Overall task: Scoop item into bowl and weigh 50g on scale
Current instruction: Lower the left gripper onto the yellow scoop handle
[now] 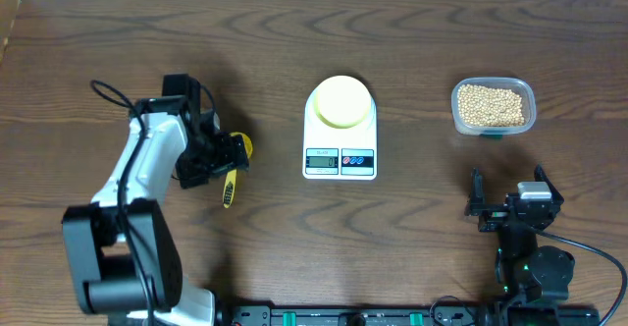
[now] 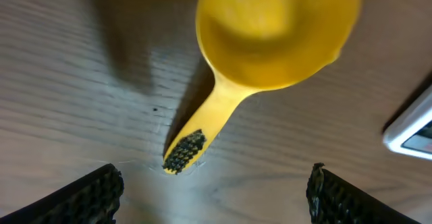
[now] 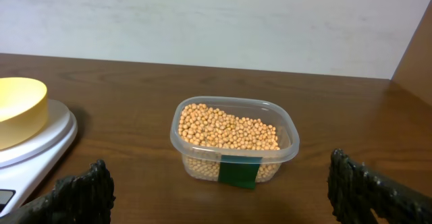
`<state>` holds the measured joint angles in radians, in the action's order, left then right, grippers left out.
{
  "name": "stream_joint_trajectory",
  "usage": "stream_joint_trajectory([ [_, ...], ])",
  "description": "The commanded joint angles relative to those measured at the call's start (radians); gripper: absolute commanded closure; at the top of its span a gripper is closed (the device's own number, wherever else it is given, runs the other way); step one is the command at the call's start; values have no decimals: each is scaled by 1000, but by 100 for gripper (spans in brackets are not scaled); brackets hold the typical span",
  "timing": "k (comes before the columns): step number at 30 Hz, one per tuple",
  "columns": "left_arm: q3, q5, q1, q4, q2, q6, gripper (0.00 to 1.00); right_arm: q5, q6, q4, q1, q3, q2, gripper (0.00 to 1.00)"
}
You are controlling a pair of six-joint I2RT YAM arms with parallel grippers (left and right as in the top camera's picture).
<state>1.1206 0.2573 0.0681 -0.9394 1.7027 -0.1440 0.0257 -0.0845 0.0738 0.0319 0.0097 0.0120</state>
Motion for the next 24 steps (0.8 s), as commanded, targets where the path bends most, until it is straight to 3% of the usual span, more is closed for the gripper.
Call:
stream_joint_trajectory([
  [1, -4, 19, 0, 2, 61, 47, 11, -8, 1, 1, -6, -4, -6, 1],
  [7, -4, 19, 0, 1, 134, 113, 12, -8, 1, 1, -6, -4, -6, 1],
  [10, -4, 19, 0, 2, 141, 126, 23, -8, 1, 1, -6, -4, -6, 1],
  [24, -5, 19, 0, 78, 184, 153, 23, -9, 1, 1, -6, -4, -6, 1],
])
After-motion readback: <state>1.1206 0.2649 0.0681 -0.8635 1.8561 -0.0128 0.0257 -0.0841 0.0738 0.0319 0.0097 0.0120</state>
